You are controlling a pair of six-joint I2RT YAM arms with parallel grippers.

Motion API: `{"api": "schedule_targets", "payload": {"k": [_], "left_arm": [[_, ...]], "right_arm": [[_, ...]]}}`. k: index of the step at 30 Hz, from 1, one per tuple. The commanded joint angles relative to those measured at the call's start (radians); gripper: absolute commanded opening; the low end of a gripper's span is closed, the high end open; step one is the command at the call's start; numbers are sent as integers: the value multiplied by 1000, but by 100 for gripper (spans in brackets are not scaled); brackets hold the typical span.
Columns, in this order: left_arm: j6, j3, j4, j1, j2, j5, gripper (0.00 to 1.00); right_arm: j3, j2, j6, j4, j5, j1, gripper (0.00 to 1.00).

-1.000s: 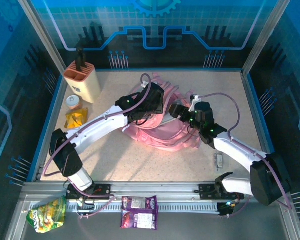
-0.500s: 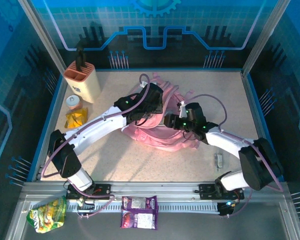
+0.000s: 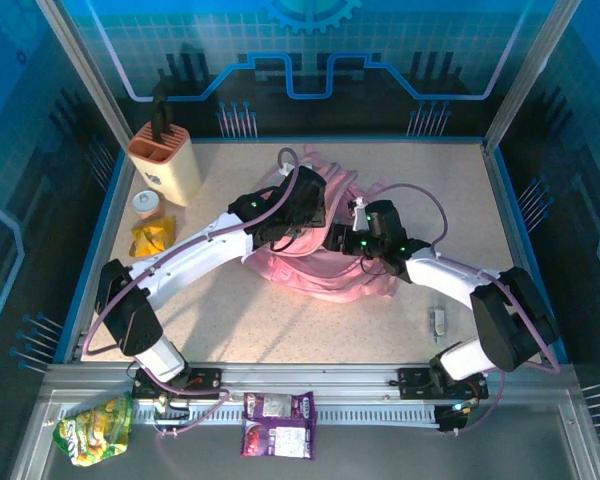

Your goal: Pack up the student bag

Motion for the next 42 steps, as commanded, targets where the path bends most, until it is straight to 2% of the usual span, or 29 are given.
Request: {"api": "schedule_targets", "payload": {"k": [1, 6, 10, 14, 15, 17, 19, 22, 24, 28, 31, 34, 37, 42], "left_arm": [[-27, -2, 45, 9, -39, -19, 0], [-8, -25, 38, 10, -46, 18, 0], [-17, -48, 29, 8, -24, 52, 0], [-6, -30, 10, 2, 15, 180, 0], [4, -28, 1, -7, 18, 186, 4], [21, -32, -25, -19, 4, 184, 28], [8, -66, -26, -18, -40, 188, 45], [-18, -199, 51, -14, -163, 172, 58], [-60, -288, 73, 10, -230, 149, 62], [-201, -464, 96, 115, -320, 180, 63], [-283, -603, 180, 171, -382, 185, 63], [-373, -713, 276, 244, -408, 248, 59], [-421, -765, 333, 261, -415, 232, 52], [-488, -788, 382, 275, -374, 190, 47]], "right_arm": [[36, 12, -4, -7, -23, -16, 60], [-45, -131, -30, -71, -57, -86, 76], [-75, -276, -70, -237, -59, -163, 80], [-95, -427, -101, -370, -65, -235, 83], [-87, -451, -113, -406, -73, -247, 84], [-60, -494, -140, -485, -91, -255, 85], [-34, -522, -153, -559, -91, -255, 86], [-17, -546, -132, -639, -60, -241, 86], [-11, -537, -109, -671, -52, -224, 86], [-7, -491, -81, -671, -58, -132, 86], [-8, -450, -58, -641, -30, -44, 87], [-9, -406, -29, -607, -31, 5, 87], [-13, -383, -16, -580, -34, 36, 88], [-24, -378, 4, -549, -19, 70, 89]]}}
